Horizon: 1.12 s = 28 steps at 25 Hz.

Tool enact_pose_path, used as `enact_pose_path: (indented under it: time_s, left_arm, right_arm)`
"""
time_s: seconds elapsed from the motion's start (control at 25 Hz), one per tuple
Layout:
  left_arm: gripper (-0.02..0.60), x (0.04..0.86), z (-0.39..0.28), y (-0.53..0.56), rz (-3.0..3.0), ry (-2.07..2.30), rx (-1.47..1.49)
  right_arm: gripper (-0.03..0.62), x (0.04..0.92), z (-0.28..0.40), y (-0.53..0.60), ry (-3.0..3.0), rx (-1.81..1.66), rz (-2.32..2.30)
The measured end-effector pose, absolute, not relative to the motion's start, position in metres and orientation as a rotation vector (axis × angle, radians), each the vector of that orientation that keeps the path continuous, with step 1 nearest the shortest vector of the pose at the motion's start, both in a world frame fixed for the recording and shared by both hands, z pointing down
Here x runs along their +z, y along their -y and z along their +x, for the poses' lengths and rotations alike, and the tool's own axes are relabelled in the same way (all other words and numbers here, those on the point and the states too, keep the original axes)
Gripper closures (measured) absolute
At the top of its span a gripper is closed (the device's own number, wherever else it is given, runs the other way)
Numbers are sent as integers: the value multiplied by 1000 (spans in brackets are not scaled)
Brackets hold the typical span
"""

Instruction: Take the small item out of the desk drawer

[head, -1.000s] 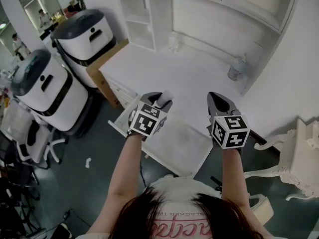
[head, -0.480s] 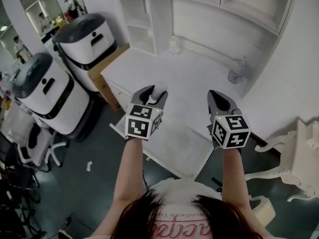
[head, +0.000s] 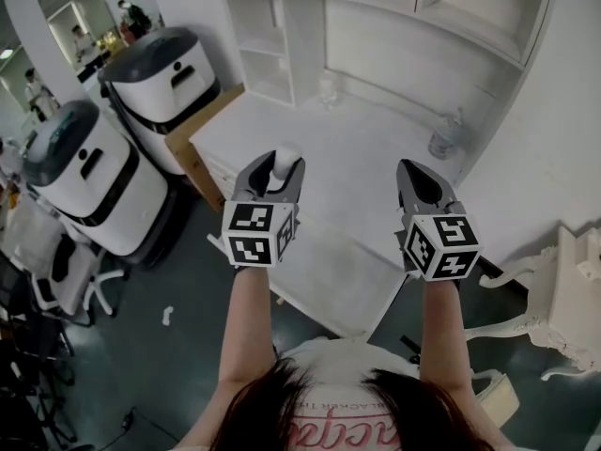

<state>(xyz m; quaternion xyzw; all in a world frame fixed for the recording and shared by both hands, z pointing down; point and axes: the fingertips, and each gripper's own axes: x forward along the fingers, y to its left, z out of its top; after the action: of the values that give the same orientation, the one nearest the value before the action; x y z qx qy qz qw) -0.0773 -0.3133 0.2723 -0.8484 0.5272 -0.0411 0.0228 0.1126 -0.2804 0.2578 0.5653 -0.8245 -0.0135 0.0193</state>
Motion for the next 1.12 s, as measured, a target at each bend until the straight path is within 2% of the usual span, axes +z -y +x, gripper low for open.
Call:
enact_pose_path:
  time_s: [0.24,1.12]
  left_arm:
    - [383,243,-93,305,-2549,-1658,11]
    - [383,172,-126,282,-2354,-1618,167]
  right_arm:
    - [592,234,106,273,2566,-155,1762]
    - [594,185,96,260,2598,-337,1806]
